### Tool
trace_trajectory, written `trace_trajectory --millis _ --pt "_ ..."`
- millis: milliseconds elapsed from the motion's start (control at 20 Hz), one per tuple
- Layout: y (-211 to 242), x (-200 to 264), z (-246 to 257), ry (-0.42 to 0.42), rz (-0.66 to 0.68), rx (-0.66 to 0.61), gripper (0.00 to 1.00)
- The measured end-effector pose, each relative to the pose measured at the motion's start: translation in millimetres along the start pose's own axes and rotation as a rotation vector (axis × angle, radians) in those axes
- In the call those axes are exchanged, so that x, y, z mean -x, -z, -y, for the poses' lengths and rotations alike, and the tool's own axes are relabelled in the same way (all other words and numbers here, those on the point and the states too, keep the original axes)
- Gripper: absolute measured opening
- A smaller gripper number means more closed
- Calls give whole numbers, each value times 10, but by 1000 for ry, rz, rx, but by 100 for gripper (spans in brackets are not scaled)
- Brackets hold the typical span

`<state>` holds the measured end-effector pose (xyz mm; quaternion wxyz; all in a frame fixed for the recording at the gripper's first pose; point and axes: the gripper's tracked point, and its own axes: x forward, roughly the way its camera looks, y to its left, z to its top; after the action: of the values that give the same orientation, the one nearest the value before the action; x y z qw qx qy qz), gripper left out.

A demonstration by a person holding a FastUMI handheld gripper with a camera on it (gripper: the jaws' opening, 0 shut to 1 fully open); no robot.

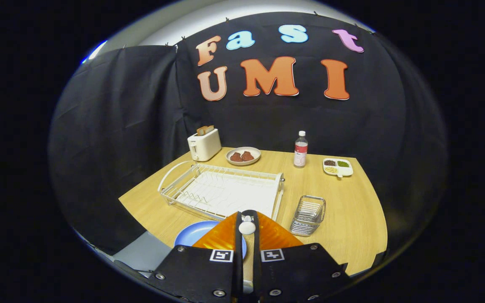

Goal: Take the plate from the dish rack, then take the spoon from the basket and place it into the plate.

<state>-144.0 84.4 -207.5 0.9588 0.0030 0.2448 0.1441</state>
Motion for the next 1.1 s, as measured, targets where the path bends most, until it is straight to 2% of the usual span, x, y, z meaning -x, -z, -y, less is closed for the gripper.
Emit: trace_trajectory --millis 300,700,1100 --pt "252 -161 -375 -110 -58 62 9" --pt "708 -485 -792 -237 -165 72 9" --pt "975 -704 -855 -257 -219 101 10"
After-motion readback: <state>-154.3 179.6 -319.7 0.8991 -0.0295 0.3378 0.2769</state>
